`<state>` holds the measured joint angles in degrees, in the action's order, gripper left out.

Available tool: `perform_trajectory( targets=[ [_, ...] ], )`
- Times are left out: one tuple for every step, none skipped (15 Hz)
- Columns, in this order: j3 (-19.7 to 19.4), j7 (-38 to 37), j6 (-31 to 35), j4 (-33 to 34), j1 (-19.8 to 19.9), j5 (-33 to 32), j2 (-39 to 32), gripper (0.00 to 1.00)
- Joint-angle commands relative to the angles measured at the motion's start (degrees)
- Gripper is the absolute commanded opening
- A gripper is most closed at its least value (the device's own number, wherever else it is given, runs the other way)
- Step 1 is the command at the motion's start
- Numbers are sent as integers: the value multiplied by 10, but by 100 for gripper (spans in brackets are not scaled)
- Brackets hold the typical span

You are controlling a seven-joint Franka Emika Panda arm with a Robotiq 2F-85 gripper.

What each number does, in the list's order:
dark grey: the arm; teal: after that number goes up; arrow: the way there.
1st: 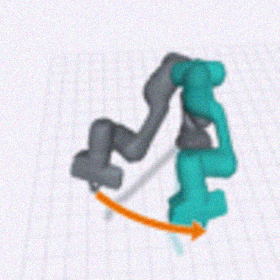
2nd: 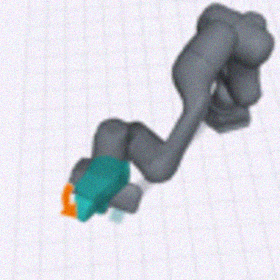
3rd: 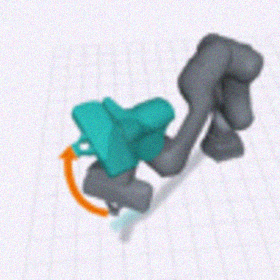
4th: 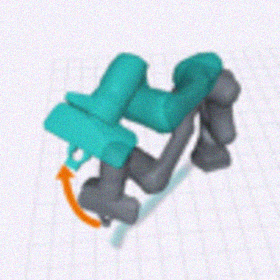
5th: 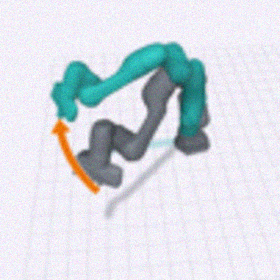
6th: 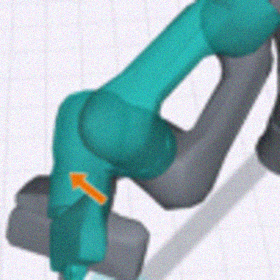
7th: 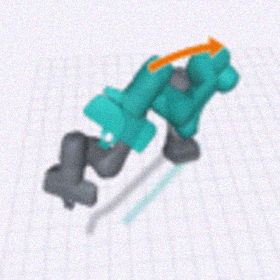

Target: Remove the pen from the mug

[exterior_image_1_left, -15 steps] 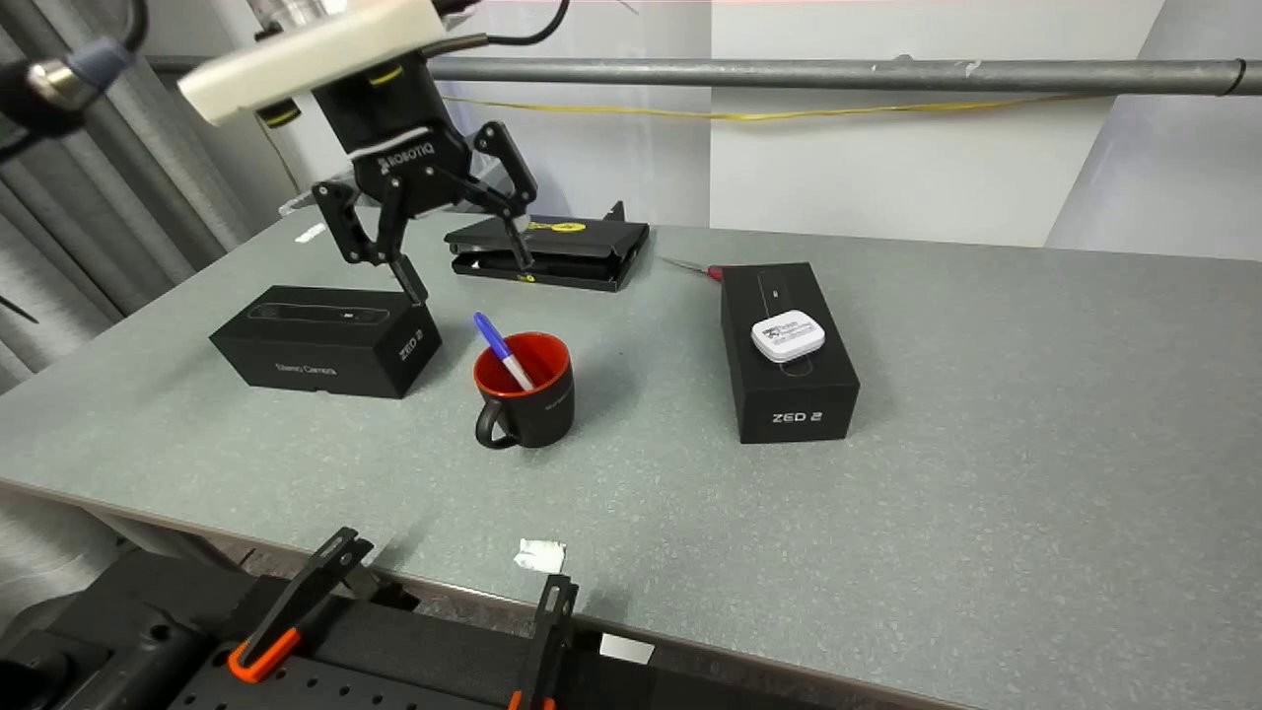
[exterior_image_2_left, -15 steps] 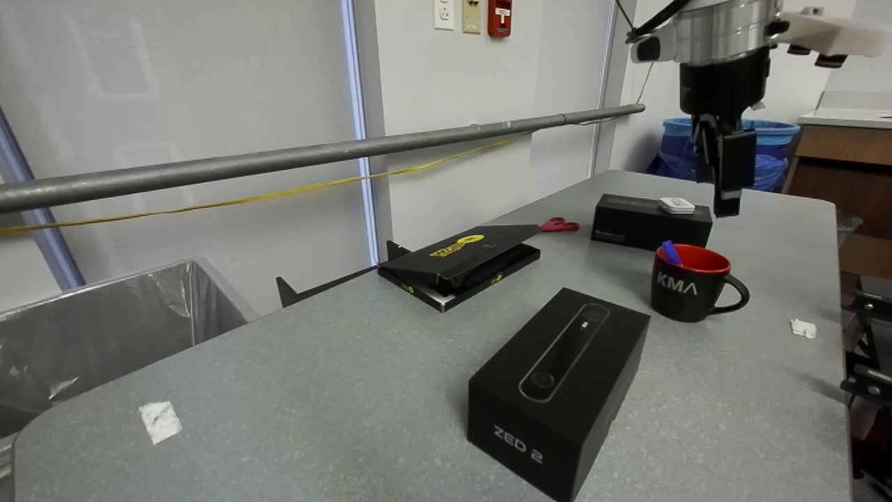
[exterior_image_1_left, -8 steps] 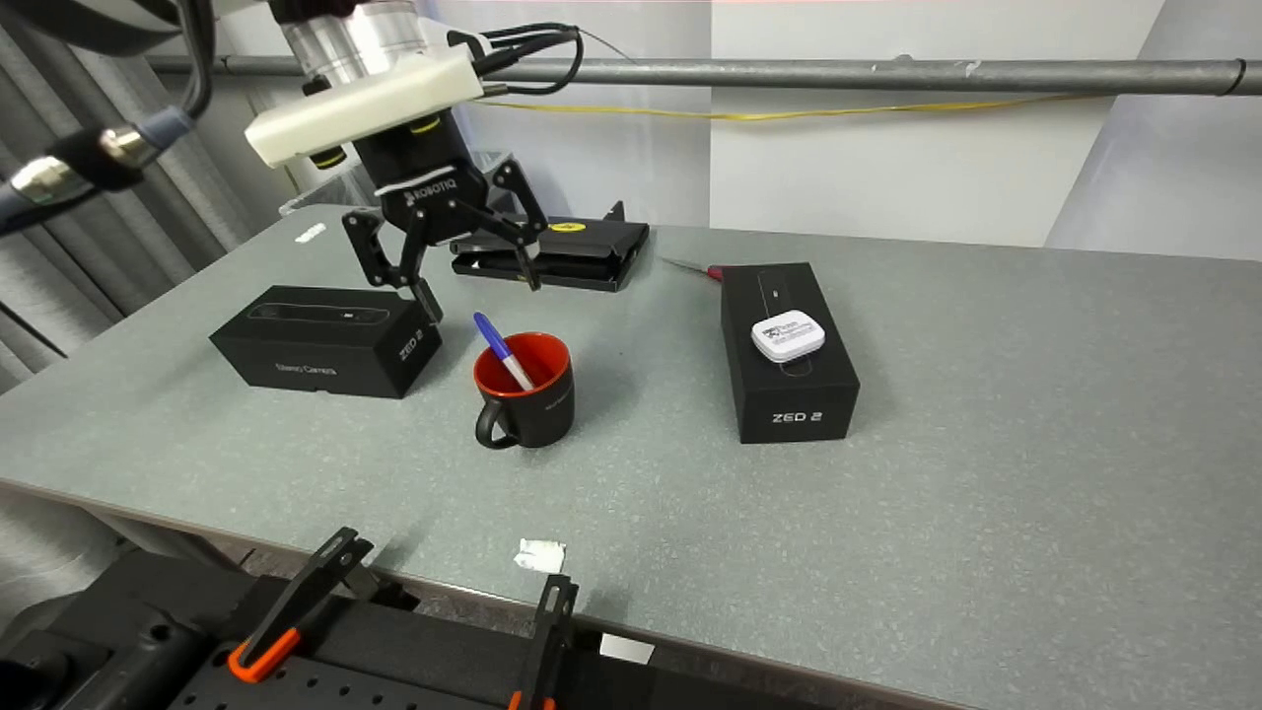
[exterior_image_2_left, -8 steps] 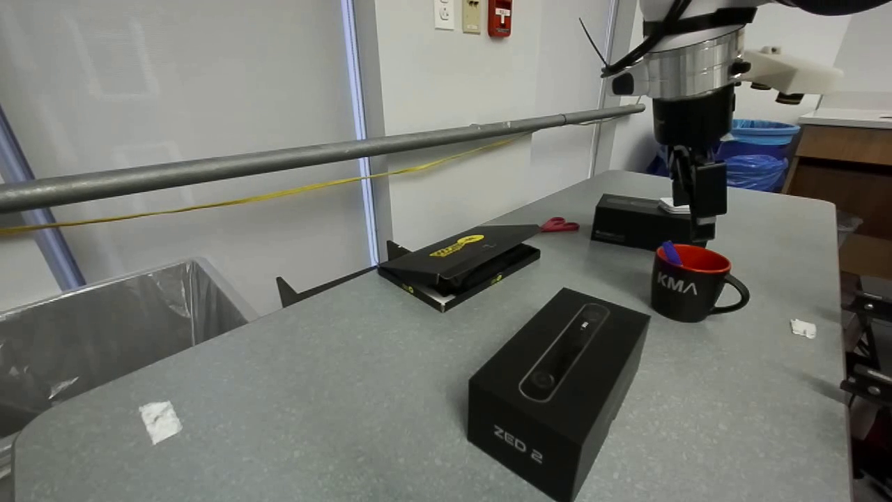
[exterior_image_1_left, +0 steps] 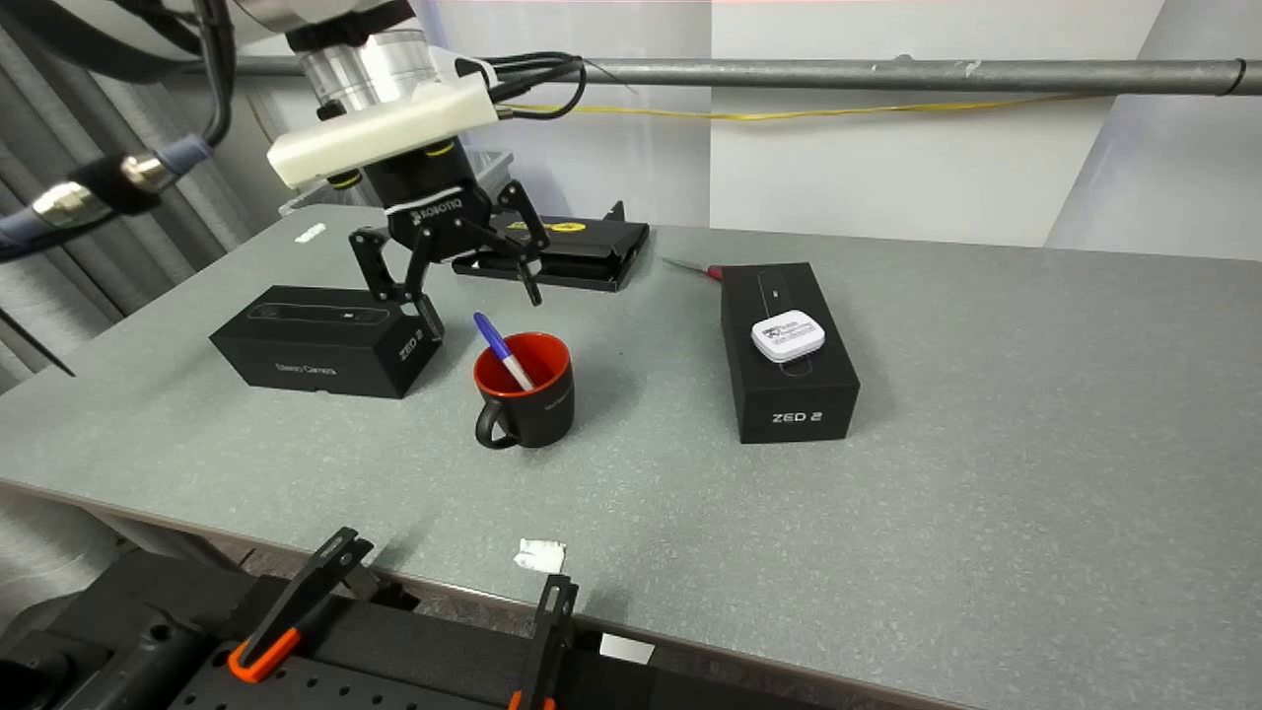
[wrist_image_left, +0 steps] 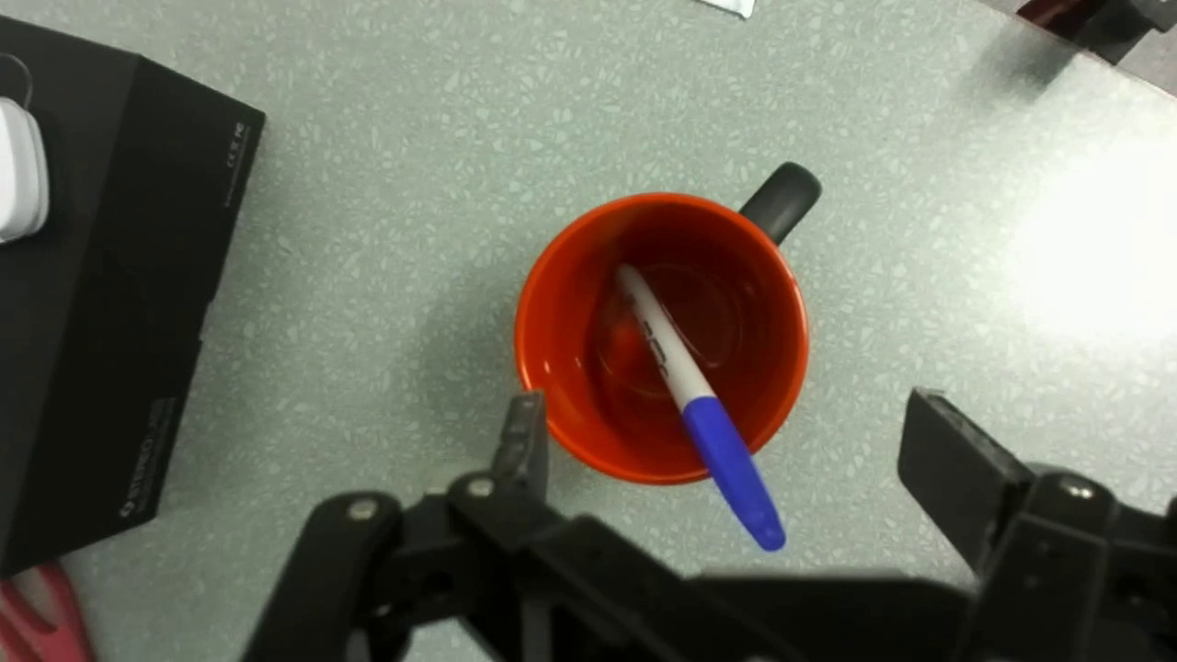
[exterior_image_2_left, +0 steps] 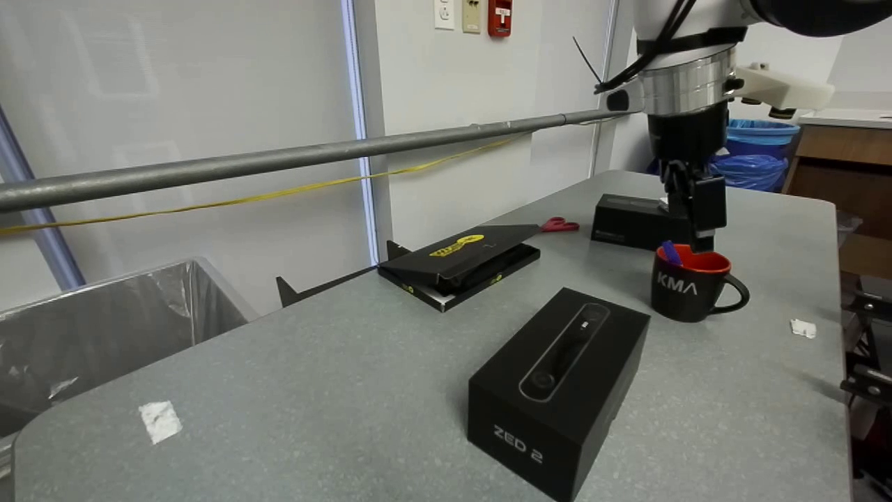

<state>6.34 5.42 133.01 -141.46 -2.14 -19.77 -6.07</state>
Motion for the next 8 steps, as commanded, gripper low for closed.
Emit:
perform_trajectory(
  targets=[
    [-9,33,36,17,-7,4,-31,100],
    [-8,37,43,17,-7,4,-36,100],
    [-7,45,51,18,-7,7,-40,100],
    [-7,50,54,20,-8,8,-44,100],
    [-7,54,53,21,-8,9,-47,100],
    [-7,52,47,20,-9,7,-47,100],
    [-5,64,45,17,-8,14,-44,100],
    [-4,72,47,14,-7,18,-42,100]
  ],
)
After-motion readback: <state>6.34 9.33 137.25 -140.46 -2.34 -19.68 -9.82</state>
